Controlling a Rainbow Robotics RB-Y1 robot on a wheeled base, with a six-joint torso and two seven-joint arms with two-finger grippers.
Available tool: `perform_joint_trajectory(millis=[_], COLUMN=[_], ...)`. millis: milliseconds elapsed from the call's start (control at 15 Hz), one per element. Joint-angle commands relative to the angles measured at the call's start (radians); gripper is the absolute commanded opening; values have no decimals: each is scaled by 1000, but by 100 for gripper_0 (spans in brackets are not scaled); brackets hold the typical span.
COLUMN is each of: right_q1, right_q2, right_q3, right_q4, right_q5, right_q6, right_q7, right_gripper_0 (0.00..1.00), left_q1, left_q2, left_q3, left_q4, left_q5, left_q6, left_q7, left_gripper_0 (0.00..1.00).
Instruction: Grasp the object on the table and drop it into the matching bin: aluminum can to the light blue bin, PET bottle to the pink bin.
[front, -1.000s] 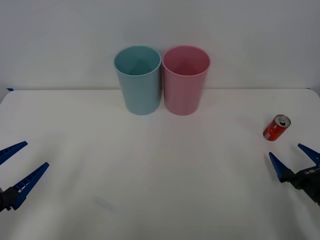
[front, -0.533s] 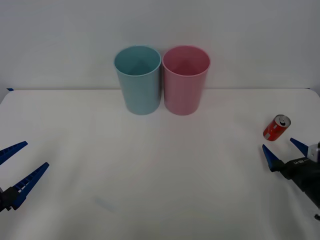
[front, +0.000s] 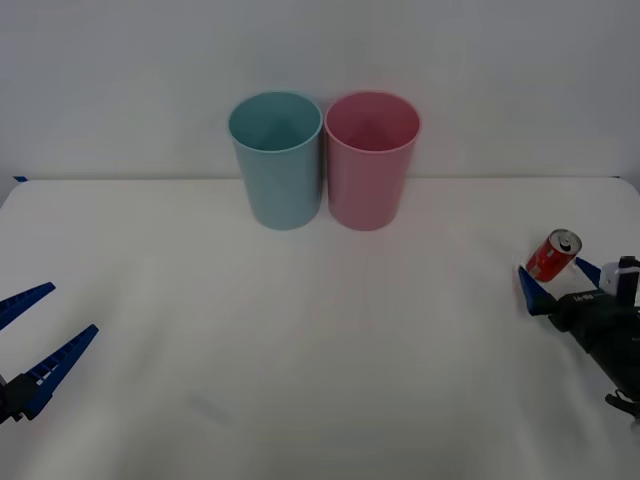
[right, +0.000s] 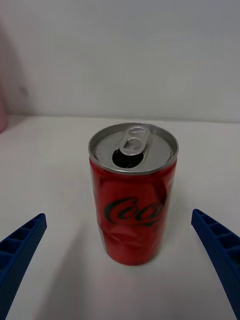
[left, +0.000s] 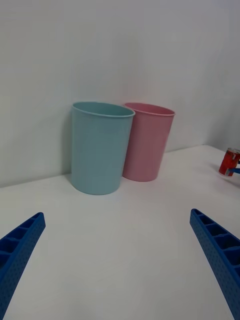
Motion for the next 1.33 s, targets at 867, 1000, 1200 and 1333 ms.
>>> perform_joint_trajectory(millis=[867, 1000, 1200, 1333], right_q1=[-119, -121, -121, -121], right_q2=[6, 6, 6, 6], right_q3=[38, 44, 45, 45], right_q4=[110, 110, 110, 110], right_q5=[-14, -24, -31, -34], right_q6=[100, 102, 102, 99], right_q7=[26, 26, 29, 29], right_gripper_0=[6, 0, 0, 0], left_q1=[0, 0, 0, 0], left_q2=[0, 0, 0, 0], left_q3=[0, 0, 0, 0], left_q4=[0, 0, 0, 0], left_q5=[0, 0, 0, 0], left_q6=[0, 0, 0, 0], left_q7=[0, 0, 0, 0], left_gripper_0=[100, 100, 100, 100])
